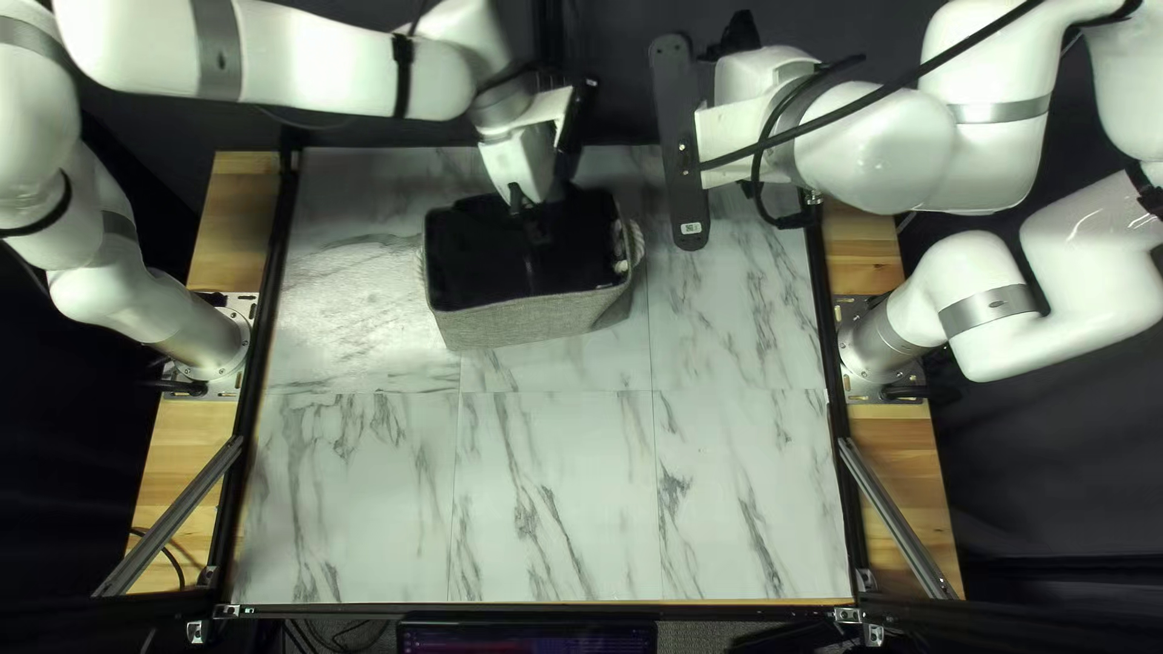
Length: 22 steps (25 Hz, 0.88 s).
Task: Pick up a folded sweatshirt and place it into a fabric basket
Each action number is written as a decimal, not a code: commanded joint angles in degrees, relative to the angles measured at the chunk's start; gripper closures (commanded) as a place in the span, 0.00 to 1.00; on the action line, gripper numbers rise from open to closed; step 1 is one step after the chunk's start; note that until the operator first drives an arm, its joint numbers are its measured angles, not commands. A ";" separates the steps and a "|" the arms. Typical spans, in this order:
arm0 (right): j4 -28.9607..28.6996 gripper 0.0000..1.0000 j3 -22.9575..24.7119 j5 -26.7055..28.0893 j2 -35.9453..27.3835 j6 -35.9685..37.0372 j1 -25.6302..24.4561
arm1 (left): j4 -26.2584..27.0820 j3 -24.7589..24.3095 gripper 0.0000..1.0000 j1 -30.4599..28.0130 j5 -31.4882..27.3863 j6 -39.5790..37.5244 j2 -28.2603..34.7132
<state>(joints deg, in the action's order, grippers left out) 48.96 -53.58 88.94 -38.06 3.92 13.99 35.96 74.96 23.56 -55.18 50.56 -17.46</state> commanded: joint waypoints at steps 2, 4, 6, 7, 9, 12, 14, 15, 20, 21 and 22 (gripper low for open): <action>0.45 0.00 -0.14 1.27 -0.22 0.07 1.19 | -0.37 3.21 0.00 0.33 1.16 0.50 -5.16; 0.35 0.00 -0.02 1.23 -0.20 0.22 1.17 | 0.10 3.70 0.00 0.14 1.80 0.86 -6.84; 0.15 0.00 0.63 0.52 -0.34 0.29 0.58 | 0.67 3.68 0.00 -0.30 2.81 1.17 -8.18; -0.03 0.00 1.03 -0.05 -0.35 0.29 0.10 | 1.04 3.58 0.00 -0.54 3.44 1.41 -8.93; -0.31 0.00 0.94 -0.59 0.18 0.24 -0.31 | 1.29 3.37 0.00 -0.76 3.93 1.56 -9.65; -0.75 0.00 0.31 -0.86 1.17 0.32 -0.55 | 2.26 1.59 0.00 -1.55 4.97 1.76 -9.19; -0.99 0.00 0.62 -1.08 1.13 0.31 -0.74 | 3.10 -0.96 0.00 -2.53 6.12 1.80 -7.48; -1.10 0.00 0.83 -1.36 1.16 0.28 -0.97 | 3.55 -2.62 0.00 -2.94 6.74 1.88 -6.16; -1.80 0.00 0.16 -2.68 3.01 0.17 -2.06 | 2.90 -7.78 0.00 -3.10 6.86 0.65 1.16; -1.96 0.00 -0.11 -2.89 3.48 0.21 -2.26 | 2.24 -8.69 0.00 -3.06 6.47 -0.10 3.16; -2.10 0.00 -0.20 -3.10 3.74 0.26 -2.48 | 1.78 -9.51 0.00 -3.09 6.29 -0.67 4.82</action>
<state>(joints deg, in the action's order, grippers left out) 47.20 -53.40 86.35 -35.07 4.12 11.96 39.01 67.71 20.46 -48.29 51.51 -16.82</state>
